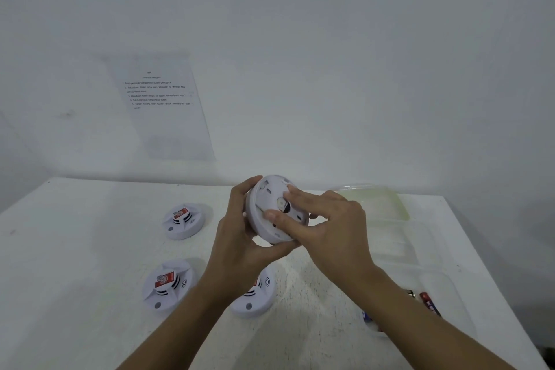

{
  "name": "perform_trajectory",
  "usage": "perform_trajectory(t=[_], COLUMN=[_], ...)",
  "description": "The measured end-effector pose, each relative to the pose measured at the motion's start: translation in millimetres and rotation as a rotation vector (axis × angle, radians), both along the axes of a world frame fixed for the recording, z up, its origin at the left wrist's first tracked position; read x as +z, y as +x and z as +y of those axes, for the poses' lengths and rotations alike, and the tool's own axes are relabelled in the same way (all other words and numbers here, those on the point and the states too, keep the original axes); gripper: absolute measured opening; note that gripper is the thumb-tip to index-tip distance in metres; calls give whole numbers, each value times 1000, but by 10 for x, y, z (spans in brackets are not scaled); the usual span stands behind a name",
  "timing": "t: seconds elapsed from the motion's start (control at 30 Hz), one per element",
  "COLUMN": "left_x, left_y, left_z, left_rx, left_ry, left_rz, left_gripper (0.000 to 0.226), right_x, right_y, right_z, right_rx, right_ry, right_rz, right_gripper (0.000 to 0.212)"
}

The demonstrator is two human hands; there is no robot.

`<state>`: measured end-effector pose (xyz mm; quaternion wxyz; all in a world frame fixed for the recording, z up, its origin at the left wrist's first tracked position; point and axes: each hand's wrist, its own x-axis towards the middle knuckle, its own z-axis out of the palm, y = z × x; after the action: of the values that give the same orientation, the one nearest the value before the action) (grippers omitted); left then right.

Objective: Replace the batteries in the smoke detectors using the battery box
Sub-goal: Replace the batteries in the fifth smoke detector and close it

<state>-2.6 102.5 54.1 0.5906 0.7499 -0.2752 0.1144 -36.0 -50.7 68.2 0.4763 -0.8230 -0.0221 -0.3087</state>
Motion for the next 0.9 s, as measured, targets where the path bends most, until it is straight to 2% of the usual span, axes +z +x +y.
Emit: perform_trajectory(t=[0.2,0.47,0.53,0.63,0.77,0.9], left_x=[12,85,87,49,-11,-70], left_y=[12,33,49,67,72,106], left_z=[2,47,59,85,90,100], left_rx=[-8,-11,-24,-23,13,74], left_ry=[28,77,133,238,345,390], left_rz=[-8,-28,-33,-28,-17,-62], left_gripper=[95,96,96,96,96,83], right_x=[6,-37,-35,-33,-51,-93], right_y=[20,35,31,33,47,34], right_z=[-69,-103,-114,-99,-54,-12], right_rx=[4,73,96,174,246,293], right_ry=[-38,-68,-26,78,245,568], right_rz=[17,-124,-58,150,357,462], right_gripper=[62,51,47,44,57,44])
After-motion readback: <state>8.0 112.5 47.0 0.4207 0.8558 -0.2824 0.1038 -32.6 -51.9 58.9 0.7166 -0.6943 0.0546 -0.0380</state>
